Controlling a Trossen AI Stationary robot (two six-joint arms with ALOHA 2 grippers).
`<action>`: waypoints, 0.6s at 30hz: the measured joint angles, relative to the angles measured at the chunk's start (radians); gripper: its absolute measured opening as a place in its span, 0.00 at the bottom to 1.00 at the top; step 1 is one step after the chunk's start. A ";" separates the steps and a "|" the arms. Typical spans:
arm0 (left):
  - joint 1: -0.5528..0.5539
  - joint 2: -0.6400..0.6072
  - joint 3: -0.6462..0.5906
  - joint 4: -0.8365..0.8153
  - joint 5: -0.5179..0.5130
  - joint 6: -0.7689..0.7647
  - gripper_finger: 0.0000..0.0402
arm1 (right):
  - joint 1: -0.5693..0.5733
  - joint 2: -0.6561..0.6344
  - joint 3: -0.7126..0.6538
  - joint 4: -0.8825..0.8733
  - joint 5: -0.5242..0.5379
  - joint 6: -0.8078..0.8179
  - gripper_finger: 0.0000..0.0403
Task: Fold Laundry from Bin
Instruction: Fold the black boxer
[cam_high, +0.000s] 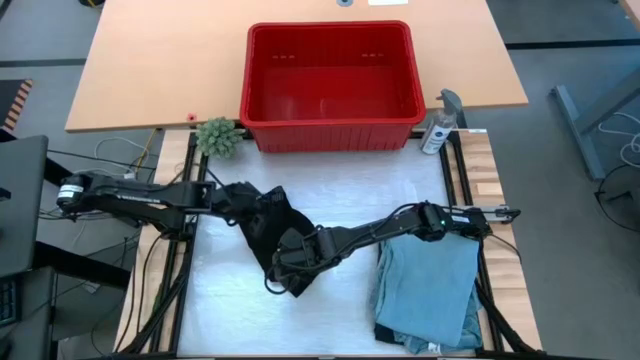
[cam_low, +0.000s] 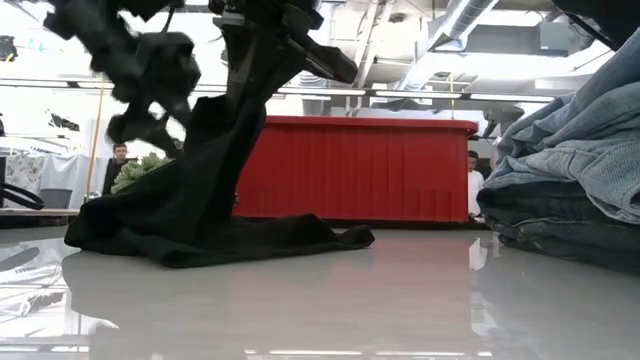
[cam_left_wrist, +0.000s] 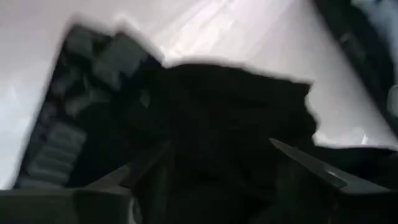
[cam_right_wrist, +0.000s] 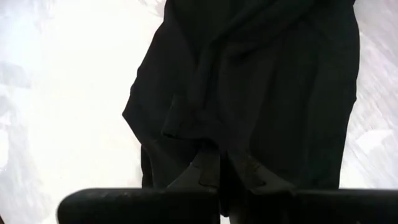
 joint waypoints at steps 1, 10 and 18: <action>-0.001 0.006 -0.036 0.026 0.010 -0.019 0.58 | -0.002 0.000 0.000 -0.001 0.000 0.000 0.07; 0.000 -0.012 -0.215 0.197 -0.037 -0.145 0.40 | -0.013 0.000 0.000 -0.013 -0.001 0.018 0.08; 0.000 -0.012 -0.279 0.197 -0.042 -0.146 0.27 | -0.032 0.000 0.000 -0.012 -0.002 0.035 0.08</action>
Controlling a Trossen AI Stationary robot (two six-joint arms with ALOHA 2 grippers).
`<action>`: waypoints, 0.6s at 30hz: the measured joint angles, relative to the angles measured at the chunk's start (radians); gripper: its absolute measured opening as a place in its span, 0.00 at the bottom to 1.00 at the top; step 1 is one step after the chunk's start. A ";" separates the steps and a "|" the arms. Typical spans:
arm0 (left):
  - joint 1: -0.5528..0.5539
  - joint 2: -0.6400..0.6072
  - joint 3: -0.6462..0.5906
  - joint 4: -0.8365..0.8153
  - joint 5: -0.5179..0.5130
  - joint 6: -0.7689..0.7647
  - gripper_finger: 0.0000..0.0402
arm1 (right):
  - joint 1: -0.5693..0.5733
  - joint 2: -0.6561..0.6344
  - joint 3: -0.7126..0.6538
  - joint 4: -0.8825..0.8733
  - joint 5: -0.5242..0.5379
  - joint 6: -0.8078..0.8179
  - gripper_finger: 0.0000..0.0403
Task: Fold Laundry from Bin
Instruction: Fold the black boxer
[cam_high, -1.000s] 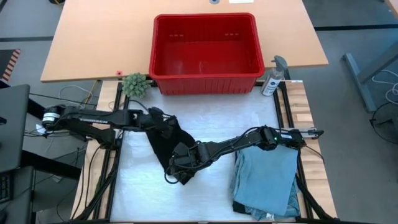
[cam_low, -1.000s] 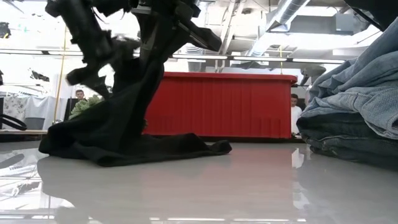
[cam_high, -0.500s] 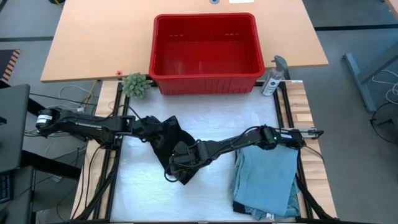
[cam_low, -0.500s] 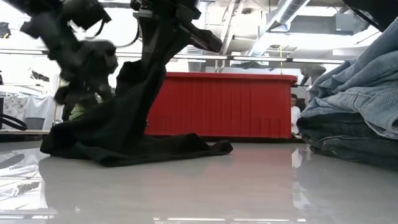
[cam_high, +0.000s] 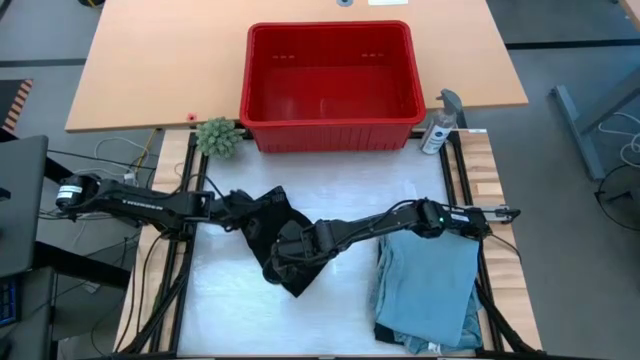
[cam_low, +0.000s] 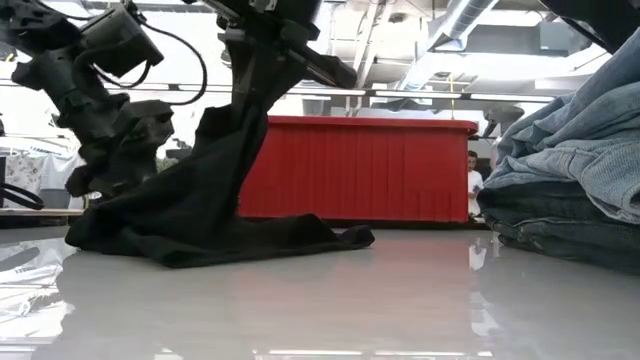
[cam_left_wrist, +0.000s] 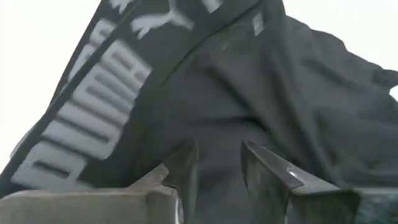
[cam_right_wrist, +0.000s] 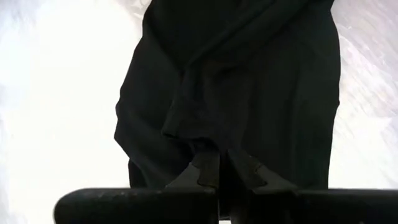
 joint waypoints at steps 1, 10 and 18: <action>0.000 0.000 -0.009 -0.002 -0.001 0.001 0.26 | -0.002 0.000 0.000 0.000 -0.001 0.000 0.09; 0.000 0.057 -0.038 -0.005 -0.054 -0.014 0.10 | -0.007 0.000 0.000 -0.015 -0.003 0.004 0.07; 0.006 0.147 -0.034 0.005 -0.069 -0.018 0.01 | -0.005 0.000 0.000 -0.196 -0.003 0.083 0.09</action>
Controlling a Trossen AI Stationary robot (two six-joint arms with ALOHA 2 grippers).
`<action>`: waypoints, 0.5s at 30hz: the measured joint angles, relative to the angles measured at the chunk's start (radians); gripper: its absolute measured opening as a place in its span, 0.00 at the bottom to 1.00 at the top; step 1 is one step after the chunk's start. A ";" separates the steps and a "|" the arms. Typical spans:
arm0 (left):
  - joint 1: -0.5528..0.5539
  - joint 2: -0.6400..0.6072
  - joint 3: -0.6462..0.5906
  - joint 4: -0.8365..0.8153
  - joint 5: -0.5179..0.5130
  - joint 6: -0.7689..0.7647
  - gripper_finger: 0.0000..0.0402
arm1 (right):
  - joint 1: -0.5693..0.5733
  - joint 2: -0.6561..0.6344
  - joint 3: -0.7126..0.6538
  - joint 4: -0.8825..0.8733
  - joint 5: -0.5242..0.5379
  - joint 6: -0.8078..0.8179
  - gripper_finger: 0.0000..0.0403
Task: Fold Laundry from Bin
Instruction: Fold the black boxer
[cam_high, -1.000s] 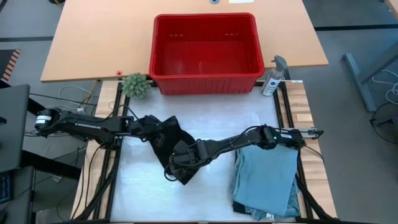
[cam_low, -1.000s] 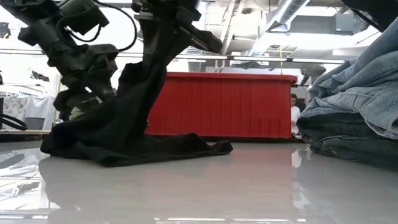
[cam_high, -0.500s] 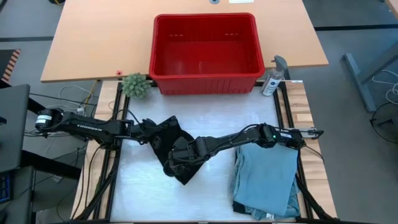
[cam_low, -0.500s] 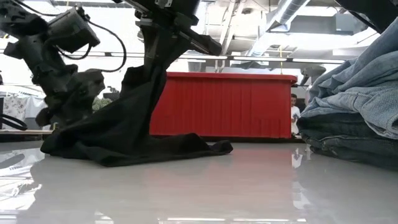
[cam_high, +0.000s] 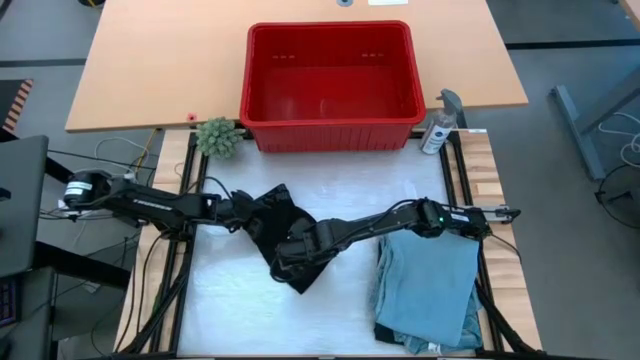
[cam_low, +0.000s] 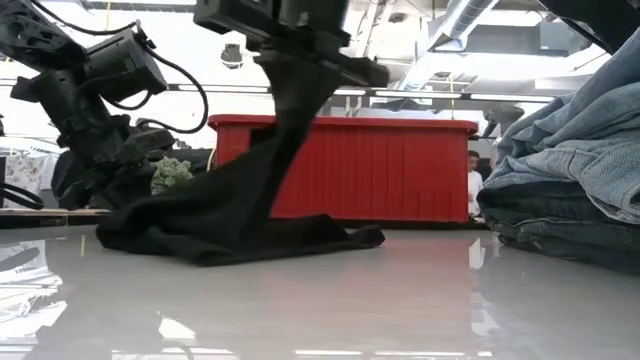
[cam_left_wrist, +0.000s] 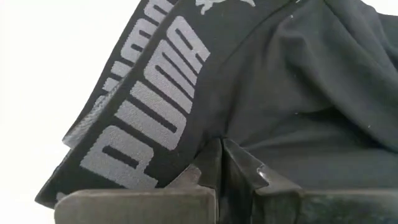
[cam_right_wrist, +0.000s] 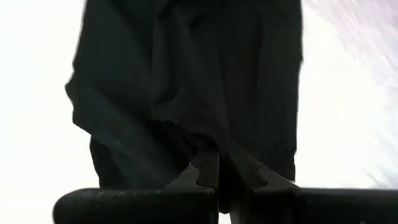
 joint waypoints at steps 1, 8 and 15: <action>0.000 0.007 0.001 0.003 0.000 0.001 0.00 | 0.000 0.000 0.000 -0.017 0.002 0.008 0.09; 0.000 0.017 0.000 0.002 0.001 0.005 0.00 | 0.000 0.000 0.000 -0.167 0.010 0.100 0.12; 0.000 0.017 0.000 0.000 0.003 0.001 0.00 | 0.000 0.000 0.000 -0.195 -0.010 0.097 0.21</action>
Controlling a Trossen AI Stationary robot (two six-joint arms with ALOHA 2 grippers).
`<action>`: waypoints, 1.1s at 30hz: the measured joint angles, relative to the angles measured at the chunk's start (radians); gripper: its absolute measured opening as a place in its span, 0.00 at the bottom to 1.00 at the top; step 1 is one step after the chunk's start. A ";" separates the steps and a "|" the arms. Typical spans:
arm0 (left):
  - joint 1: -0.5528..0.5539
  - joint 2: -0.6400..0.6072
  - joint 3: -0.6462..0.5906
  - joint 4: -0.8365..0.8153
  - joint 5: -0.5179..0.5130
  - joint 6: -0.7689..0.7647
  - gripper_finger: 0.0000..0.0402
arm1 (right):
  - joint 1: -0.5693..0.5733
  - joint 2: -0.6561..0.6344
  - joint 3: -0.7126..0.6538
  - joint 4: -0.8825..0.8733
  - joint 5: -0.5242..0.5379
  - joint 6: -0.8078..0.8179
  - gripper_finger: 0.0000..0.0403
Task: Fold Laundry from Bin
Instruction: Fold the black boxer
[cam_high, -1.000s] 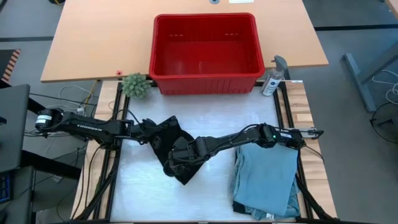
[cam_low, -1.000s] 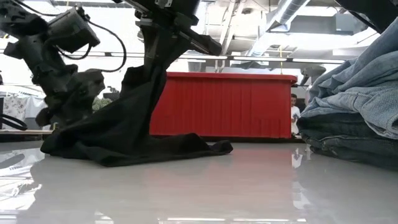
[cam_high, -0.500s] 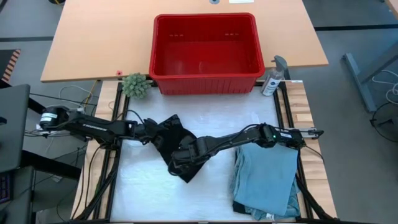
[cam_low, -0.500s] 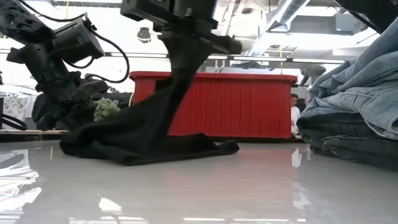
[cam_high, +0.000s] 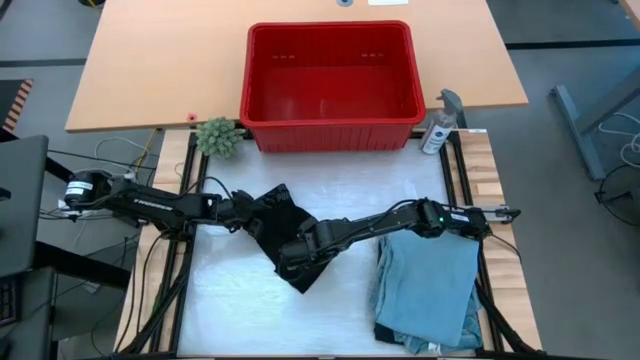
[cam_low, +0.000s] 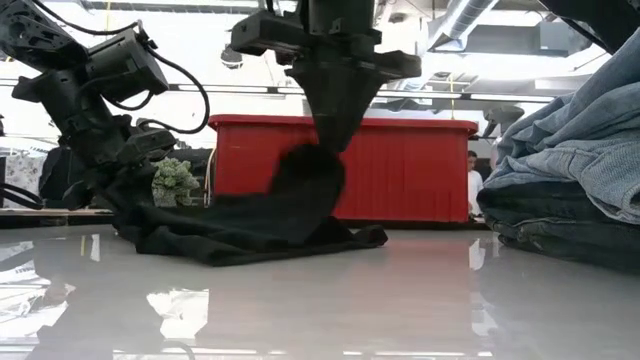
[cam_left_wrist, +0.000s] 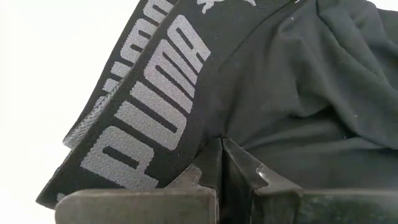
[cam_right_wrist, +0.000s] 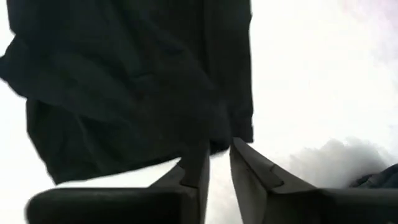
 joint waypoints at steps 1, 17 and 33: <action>0.000 0.000 0.000 0.000 0.000 -0.001 0.00 | 0.000 0.000 0.000 0.001 -0.016 -0.001 0.23; 0.000 0.002 -0.003 0.004 -0.004 -0.005 0.00 | -0.098 -0.003 0.004 0.311 0.045 -0.356 0.50; 0.000 0.003 -0.005 0.022 -0.004 0.018 0.00 | -0.410 0.027 -0.050 0.564 -0.266 -0.734 0.55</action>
